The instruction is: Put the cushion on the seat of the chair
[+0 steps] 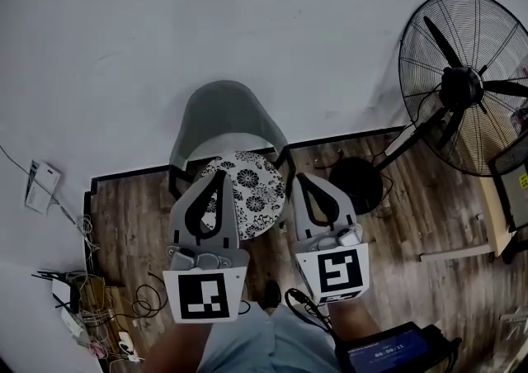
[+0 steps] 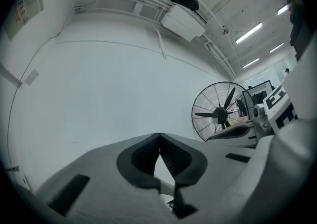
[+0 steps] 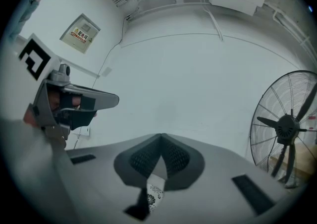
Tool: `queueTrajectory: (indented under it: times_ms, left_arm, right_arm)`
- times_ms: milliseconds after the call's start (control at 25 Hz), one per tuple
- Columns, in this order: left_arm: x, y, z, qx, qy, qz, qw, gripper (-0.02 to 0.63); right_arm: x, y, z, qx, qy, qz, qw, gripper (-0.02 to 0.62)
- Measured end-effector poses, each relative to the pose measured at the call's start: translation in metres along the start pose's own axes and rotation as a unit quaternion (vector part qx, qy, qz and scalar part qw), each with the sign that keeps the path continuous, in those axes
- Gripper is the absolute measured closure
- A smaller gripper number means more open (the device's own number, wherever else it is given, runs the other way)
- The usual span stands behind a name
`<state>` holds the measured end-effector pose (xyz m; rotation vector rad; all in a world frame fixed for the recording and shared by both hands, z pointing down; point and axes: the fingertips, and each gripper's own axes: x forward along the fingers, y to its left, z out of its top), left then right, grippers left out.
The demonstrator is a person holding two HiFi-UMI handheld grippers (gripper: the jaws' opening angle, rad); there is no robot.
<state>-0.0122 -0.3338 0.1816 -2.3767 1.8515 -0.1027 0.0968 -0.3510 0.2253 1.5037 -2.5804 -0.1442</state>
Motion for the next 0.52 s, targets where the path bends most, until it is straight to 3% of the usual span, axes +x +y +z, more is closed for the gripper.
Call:
queueTrajectory:
  times_ms: [520]
  left_arm:
    - [0.0032,-0.0028,-0.0017,0.005,0.004,-0.002,1.0000,0.598]
  right_arm:
    - [0.0021,-0.0032,-0.0029,0.002,0.001,0.000,1.000,0.592]
